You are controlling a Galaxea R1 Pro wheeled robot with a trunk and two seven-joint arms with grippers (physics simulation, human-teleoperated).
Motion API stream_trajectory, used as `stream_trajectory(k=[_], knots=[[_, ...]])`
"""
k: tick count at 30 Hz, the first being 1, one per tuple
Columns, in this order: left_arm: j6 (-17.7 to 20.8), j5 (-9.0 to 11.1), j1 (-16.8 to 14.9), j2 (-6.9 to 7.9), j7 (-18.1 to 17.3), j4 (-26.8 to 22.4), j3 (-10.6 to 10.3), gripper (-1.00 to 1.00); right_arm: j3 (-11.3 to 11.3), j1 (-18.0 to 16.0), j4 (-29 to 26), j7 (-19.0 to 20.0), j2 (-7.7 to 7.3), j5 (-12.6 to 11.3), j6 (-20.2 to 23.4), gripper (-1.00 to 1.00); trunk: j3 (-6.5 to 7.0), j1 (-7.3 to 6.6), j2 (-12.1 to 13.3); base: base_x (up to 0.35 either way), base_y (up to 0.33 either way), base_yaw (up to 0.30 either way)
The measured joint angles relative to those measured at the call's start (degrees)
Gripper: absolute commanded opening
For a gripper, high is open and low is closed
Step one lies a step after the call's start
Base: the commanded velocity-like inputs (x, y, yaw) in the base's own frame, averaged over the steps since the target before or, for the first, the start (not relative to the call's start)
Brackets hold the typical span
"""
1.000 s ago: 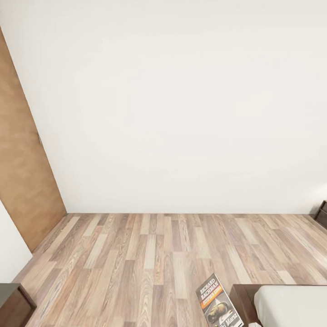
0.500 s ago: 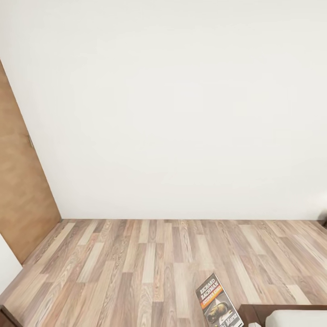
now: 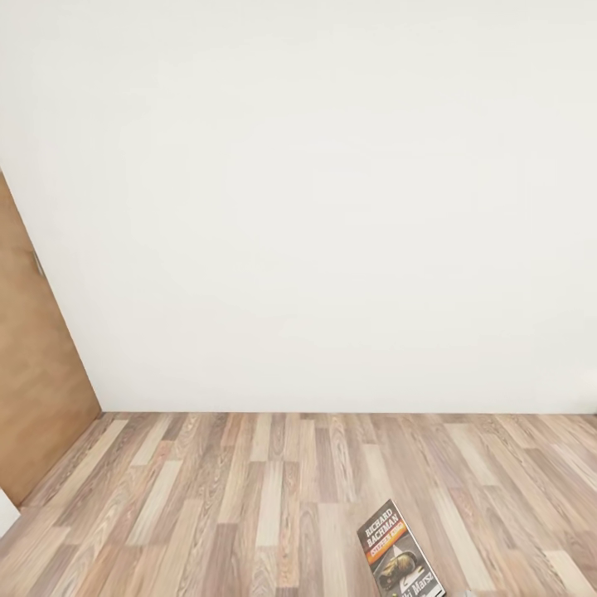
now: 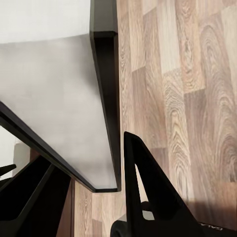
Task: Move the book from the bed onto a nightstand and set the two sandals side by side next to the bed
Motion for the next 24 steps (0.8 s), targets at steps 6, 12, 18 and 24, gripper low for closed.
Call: stream_trajectory(k=[6, 12, 18, 24], knots=[[-0.04, -0.04, 0.00, -0.01, 0.00, 0.00, -0.01, 1.00, -0.01, 0.00, 0.00, 0.00, -0.04, 0.00, -0.03, -1.00, 0.00, 0.00, 0.00, 0.328, 0.000, 0.000], [-0.03, -0.06, 0.01, 0.03, 0.00, 0.00, -0.01, 1.00, 0.00, 0.00, -0.01, 0.02, -0.03, 0.00, -0.01, -1.00, 0.00, 0.00, 0.00, 0.328, 0.000, 0.000], [-0.05, -0.06, 0.01, 0.05, 0.00, 0.00, -0.01, 1.00, -0.01, 0.00, -0.05, 0.01, -0.01, 0.00, -0.02, -1.00, 0.00, 0.00, 0.00, 0.328, 0.000, 0.000], [-0.06, -0.05, 0.00, 0.01, 0.00, 0.00, -0.02, 1.00, 0.00, 0.00, -0.03, 0.04, -0.04, 0.00, -0.02, -1.00, 0.00, 0.00, 0.00, 0.328, 0.000, 0.000]])
